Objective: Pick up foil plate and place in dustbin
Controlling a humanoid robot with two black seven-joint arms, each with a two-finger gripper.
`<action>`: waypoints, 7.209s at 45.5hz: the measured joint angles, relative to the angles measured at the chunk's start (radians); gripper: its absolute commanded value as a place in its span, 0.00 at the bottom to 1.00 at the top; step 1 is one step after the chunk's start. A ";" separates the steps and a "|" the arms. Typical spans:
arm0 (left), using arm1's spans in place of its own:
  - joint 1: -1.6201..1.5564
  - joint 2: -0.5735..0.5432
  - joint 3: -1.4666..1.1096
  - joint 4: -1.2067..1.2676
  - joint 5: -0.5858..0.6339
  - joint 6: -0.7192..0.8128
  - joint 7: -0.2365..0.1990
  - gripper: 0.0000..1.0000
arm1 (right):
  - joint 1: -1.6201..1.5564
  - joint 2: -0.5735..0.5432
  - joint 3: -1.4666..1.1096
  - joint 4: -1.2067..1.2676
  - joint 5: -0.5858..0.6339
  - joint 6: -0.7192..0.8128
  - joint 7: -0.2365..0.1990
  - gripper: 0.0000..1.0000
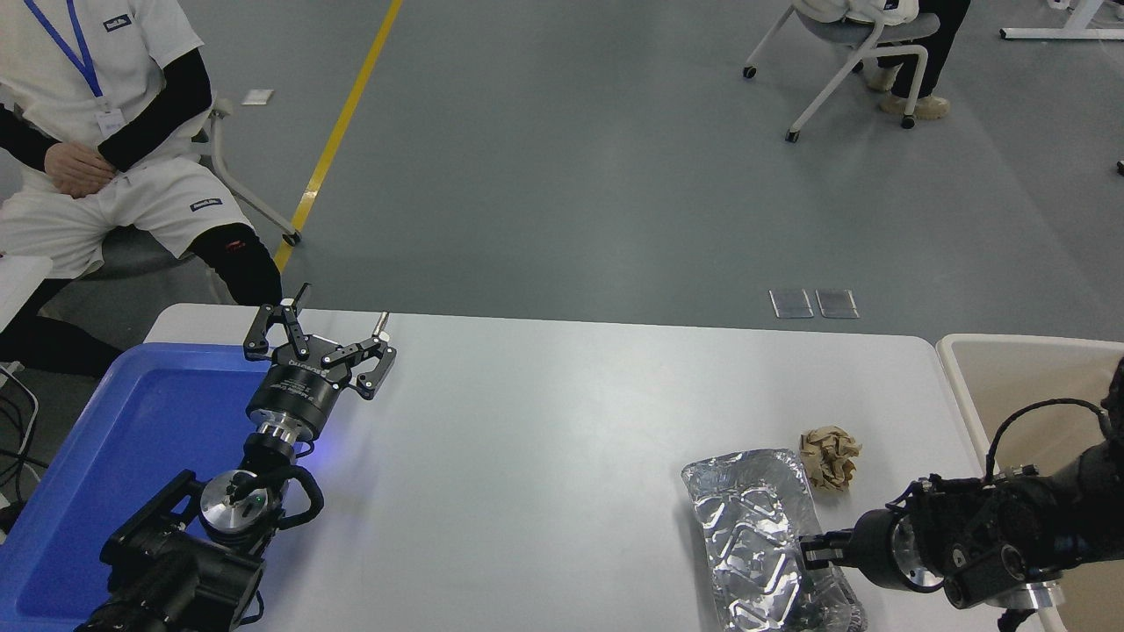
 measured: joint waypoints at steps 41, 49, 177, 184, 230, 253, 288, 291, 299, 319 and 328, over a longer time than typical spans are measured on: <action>0.000 0.000 0.000 0.000 0.000 0.000 0.000 0.99 | 0.759 -0.212 -0.134 0.238 -0.031 0.516 0.064 0.00; 0.000 0.000 0.000 0.000 0.000 0.000 0.000 0.99 | 0.914 -0.272 -0.139 0.241 -0.062 0.678 0.067 0.00; 0.000 0.000 0.000 0.000 0.000 0.000 0.000 0.99 | -0.667 -0.317 0.823 -1.302 0.376 0.715 -0.156 0.00; 0.000 0.000 0.000 0.000 0.000 0.000 0.000 0.99 | -0.683 -0.305 0.843 -1.303 0.379 0.694 -0.162 0.00; 0.000 0.000 0.000 0.000 0.000 0.000 0.000 0.99 | -0.604 -0.339 0.847 -1.325 0.369 0.570 -0.166 1.00; 0.000 0.000 0.000 0.000 0.000 0.000 0.000 0.99 | -0.084 -0.596 0.737 -0.853 0.205 0.586 -0.168 1.00; 0.000 0.000 0.000 0.000 0.000 0.000 0.000 0.99 | 0.662 -0.338 0.201 -0.500 0.113 0.851 -0.167 1.00; 0.000 0.000 0.000 0.000 0.000 0.000 0.000 0.99 | 0.690 -0.304 0.179 -0.478 0.112 0.897 -0.167 1.00; 0.000 0.000 0.000 0.000 0.000 0.000 0.000 0.99 | 0.733 -0.246 0.145 -0.422 0.111 1.025 -0.167 1.00; 0.000 0.000 0.000 0.000 0.000 0.000 0.000 0.99 | 0.740 -0.210 0.110 -0.268 0.072 1.144 -0.167 1.00; 0.000 0.000 0.000 0.000 -0.001 0.000 0.000 0.99 | 0.735 -0.212 0.100 -0.212 0.061 1.154 -0.167 1.00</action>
